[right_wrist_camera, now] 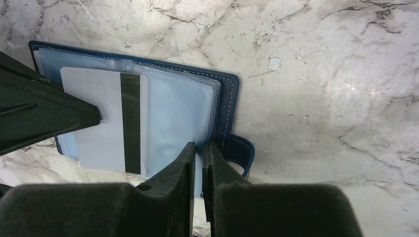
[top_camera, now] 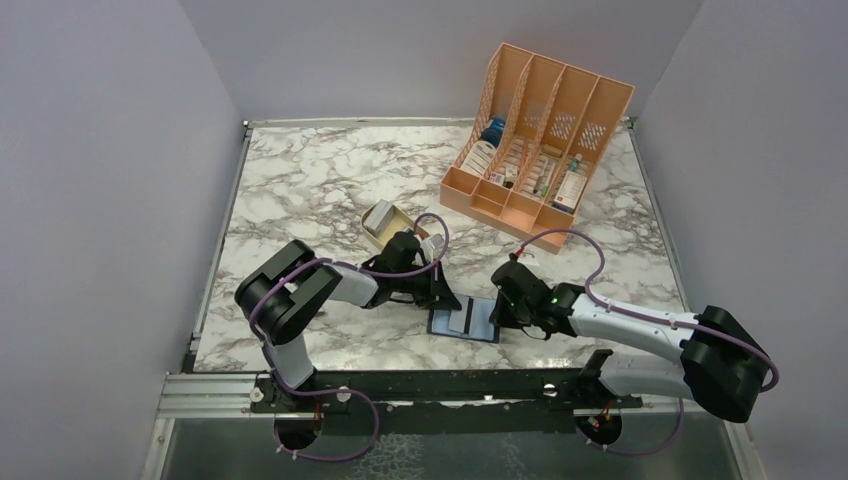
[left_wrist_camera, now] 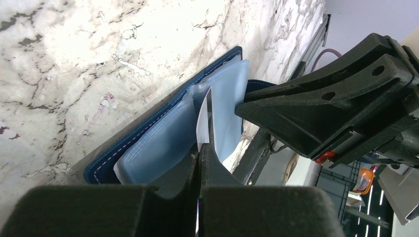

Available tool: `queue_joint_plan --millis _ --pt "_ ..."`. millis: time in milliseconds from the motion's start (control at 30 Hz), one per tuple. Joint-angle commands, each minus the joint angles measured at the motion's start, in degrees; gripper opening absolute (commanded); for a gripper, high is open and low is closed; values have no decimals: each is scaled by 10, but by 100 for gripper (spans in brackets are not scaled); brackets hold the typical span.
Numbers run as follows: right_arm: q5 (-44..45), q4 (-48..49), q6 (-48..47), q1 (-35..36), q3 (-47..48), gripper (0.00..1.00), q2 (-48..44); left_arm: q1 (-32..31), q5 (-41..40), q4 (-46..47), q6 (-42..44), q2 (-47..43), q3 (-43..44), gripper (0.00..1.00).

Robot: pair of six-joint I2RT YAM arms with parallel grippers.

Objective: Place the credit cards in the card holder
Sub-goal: Insert the credit card into the card holder.

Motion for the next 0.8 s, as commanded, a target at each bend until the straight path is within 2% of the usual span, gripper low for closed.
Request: queue_joint_plan --millis 0,533,767 --pt "-14 10 14 1 -22 9 16 -10 -42 7 0 5 -12 0" --pt "-20 16 16 0 -18 9 23 -29 -53 31 -13 6 -26 0" --pt "-17 10 14 1 -9 9 23 -32 -58 26 -16 -25 -25 33"
